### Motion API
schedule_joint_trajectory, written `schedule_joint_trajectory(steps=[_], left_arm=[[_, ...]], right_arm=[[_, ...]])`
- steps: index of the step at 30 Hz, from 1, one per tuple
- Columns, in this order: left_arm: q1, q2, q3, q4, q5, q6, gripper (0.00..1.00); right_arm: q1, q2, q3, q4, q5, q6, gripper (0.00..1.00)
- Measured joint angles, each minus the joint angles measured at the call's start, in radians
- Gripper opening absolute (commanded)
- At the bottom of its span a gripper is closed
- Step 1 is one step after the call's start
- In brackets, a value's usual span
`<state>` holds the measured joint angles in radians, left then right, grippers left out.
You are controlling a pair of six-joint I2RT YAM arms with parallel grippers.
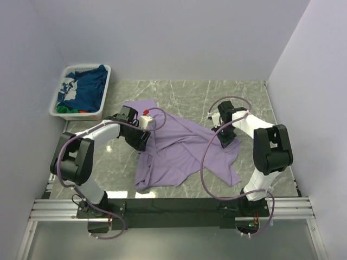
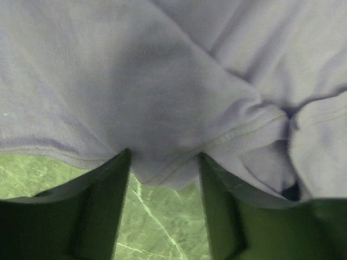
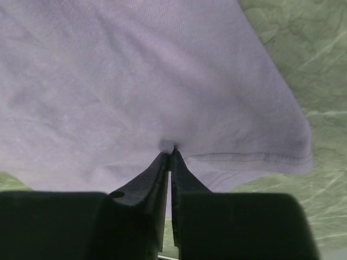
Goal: Fold and stack the t-shirts
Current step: Flatten the tshirt out
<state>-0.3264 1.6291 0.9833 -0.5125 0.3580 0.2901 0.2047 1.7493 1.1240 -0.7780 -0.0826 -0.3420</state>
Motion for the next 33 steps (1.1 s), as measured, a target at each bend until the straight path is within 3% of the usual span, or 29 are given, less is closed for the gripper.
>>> schedule_joint_trajectory(steps=[5, 8, 11, 12, 15, 16, 17, 19, 24, 29, 33], left_arm=[[0.0, 0.039, -0.003, 0.001, -0.035, 0.003, 0.19], [0.0, 0.047, -0.007, 0.001, -0.051, 0.01, 0.05], [0.0, 0.051, -0.007, 0.002, -0.053, 0.013, 0.01], [0.0, 0.052, -0.006, 0.001, -0.054, 0.015, 0.01], [0.0, 0.058, 0.001, -0.005, -0.054, 0.019, 0.01], [0.0, 0.06, 0.004, -0.008, -0.054, 0.02, 0.01], [0.0, 0.061, 0.005, -0.009, -0.053, 0.02, 0.02], [0.0, 0.062, 0.006, -0.011, -0.053, 0.021, 0.04], [0.001, 0.062, 0.007, -0.011, -0.05, 0.022, 0.15], [0.002, 0.062, 0.009, -0.016, -0.039, 0.021, 0.24], [0.002, 0.063, 0.01, -0.019, -0.033, 0.02, 0.25]], right_arm=[[-0.002, 0.002, 0.023, -0.009, 0.031, -0.001, 0.0], [-0.017, 0.002, 0.085, -0.023, 0.044, -0.005, 0.0], [-0.071, 0.035, 0.22, -0.039, 0.047, -0.018, 0.0], [-0.097, 0.061, 0.272, -0.037, 0.047, -0.023, 0.02], [-0.176, 0.166, 0.411, -0.024, 0.072, -0.029, 0.37], [-0.198, 0.209, 0.447, -0.018, 0.079, -0.03, 0.41], [-0.218, 0.248, 0.474, -0.016, 0.086, -0.032, 0.55], [-0.25, 0.295, 0.488, -0.018, 0.092, -0.033, 0.6], [-0.316, 0.283, 0.485, -0.056, 0.054, -0.035, 0.56], [-0.324, 0.231, 0.476, -0.069, -0.057, -0.052, 0.36], [-0.298, 0.222, 0.443, -0.07, -0.103, -0.058, 0.3]])
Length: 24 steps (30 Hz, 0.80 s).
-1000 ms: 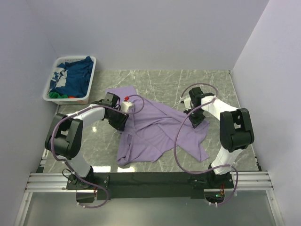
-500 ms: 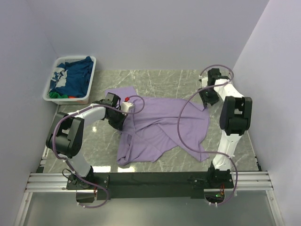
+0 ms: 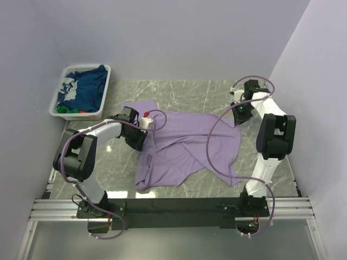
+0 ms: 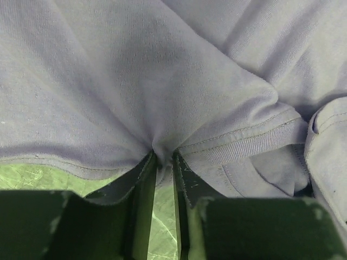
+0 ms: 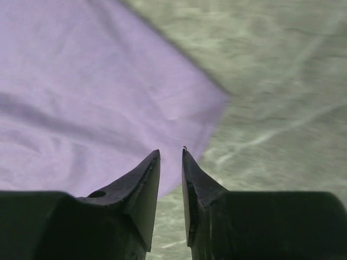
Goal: Fold and stack the t-shirts
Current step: Flatten the tshirt out
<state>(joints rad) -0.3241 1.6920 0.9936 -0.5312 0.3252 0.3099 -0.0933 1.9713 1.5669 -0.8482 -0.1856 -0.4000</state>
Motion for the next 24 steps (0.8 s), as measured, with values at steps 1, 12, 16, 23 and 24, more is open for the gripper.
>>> schedule_joint_trajectory(steps=[1, 12, 16, 23, 24], left_arm=[[0.0, 0.0, 0.0, 0.0, 0.002, 0.0, 0.27], [0.004, 0.001, 0.0, -0.002, 0.017, -0.001, 0.3], [0.006, 0.001, 0.0, -0.002, 0.018, -0.001, 0.31], [0.01, 0.002, 0.0, -0.002, 0.021, -0.001, 0.31], [0.011, 0.003, 0.0, -0.001, 0.023, -0.001, 0.31]], right_arm=[[0.012, 0.0, -0.011, -0.002, -0.005, 0.0, 0.29], [0.093, 0.037, -0.044, 0.024, 0.027, -0.002, 0.34], [0.093, 0.065, -0.043, 0.044, 0.058, -0.002, 0.34], [0.093, 0.103, -0.032, 0.06, 0.097, 0.002, 0.34], [0.093, 0.106, -0.025, 0.063, 0.1, 0.002, 0.34]])
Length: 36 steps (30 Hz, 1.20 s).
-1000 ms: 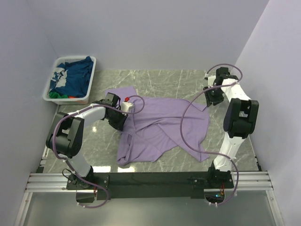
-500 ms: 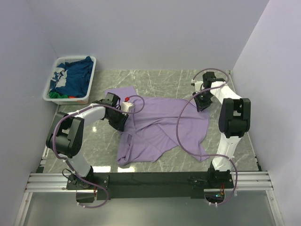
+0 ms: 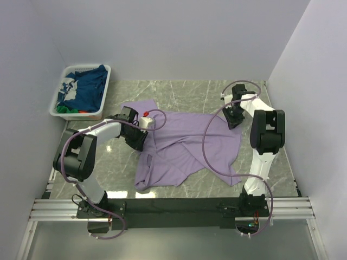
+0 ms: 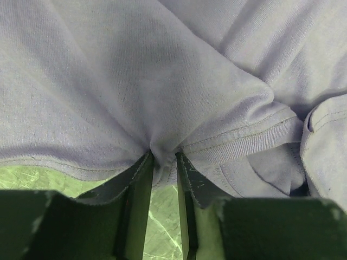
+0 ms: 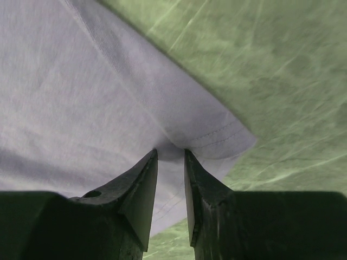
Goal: Fold and stack the t-shirts
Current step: Flatten the tshirt out
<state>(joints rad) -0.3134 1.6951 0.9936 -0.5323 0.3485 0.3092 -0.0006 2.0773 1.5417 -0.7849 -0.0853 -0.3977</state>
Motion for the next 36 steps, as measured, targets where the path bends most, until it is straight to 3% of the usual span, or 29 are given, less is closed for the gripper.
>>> schedule_joint_trajectory(steps=[16, 19, 23, 27, 28, 36], left_arm=[[0.014, 0.004, 0.0, 0.0, 0.021, 0.0, 0.32], [0.015, 0.004, 0.001, -0.001, 0.022, 0.0, 0.34], [0.019, 0.004, 0.003, -0.005, 0.033, 0.002, 0.43], [0.037, 0.005, 0.016, -0.02, 0.06, 0.006, 0.61], [0.047, 0.005, 0.021, -0.026, 0.072, 0.007, 0.68], [0.127, 0.002, 0.095, -0.077, 0.166, 0.01, 0.76]], right_arm=[[-0.005, 0.118, 0.178, 0.034, 0.12, 0.026, 0.31], [-0.015, 0.142, 0.221, 0.05, 0.158, 0.039, 0.34], [-0.039, 0.144, 0.275, 0.044, 0.161, 0.039, 0.43], [-0.074, 0.148, 0.379, -0.018, 0.068, 0.011, 0.59], [-0.083, 0.151, 0.408, -0.037, 0.033, 0.002, 0.6], [-0.105, 0.185, 0.473, -0.158, -0.142, -0.069, 0.59]])
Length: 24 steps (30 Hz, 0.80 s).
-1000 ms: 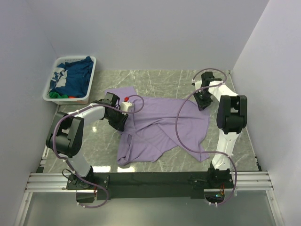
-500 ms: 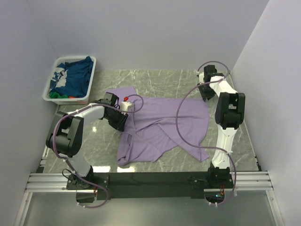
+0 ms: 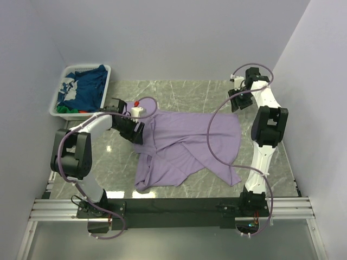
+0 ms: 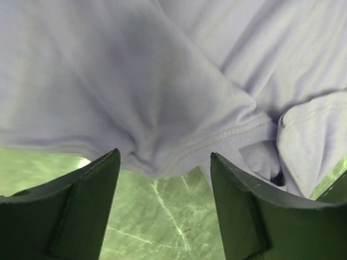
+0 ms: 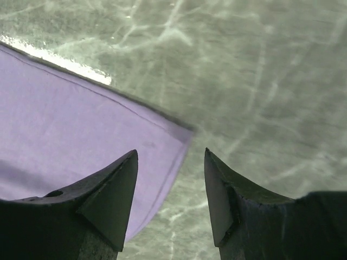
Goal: Fold and stack the t-shirts
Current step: Flatten the tshirt out
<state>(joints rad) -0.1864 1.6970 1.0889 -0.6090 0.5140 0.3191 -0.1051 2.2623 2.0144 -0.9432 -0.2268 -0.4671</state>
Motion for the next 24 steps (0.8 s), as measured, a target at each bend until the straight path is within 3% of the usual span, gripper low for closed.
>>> schedule_joint_trajectory(steps=[9, 12, 14, 17, 24], left_arm=[[0.085, 0.006, 0.19, -0.024, 0.046, -0.005, 0.83], [0.109, 0.029, 0.237, -0.023, 0.046, -0.019, 0.83], [0.121, 0.05, 0.258, -0.016, 0.04, -0.031, 0.81], [0.14, 0.097, 0.301, -0.002, 0.011, -0.063, 0.77], [0.159, 0.248, 0.445, 0.054, -0.125, -0.143, 0.77]], right_arm=[[0.009, 0.111, 0.045, -0.055, -0.035, -0.04, 0.58], [0.009, 0.115, 0.045, -0.053, -0.024, -0.047, 0.46], [0.009, 0.115, 0.045, -0.05, -0.019, -0.056, 0.24], [0.01, 0.115, 0.044, -0.045, -0.007, -0.058, 0.03], [0.01, 0.083, -0.031, 0.008, 0.006, -0.058, 0.0]])
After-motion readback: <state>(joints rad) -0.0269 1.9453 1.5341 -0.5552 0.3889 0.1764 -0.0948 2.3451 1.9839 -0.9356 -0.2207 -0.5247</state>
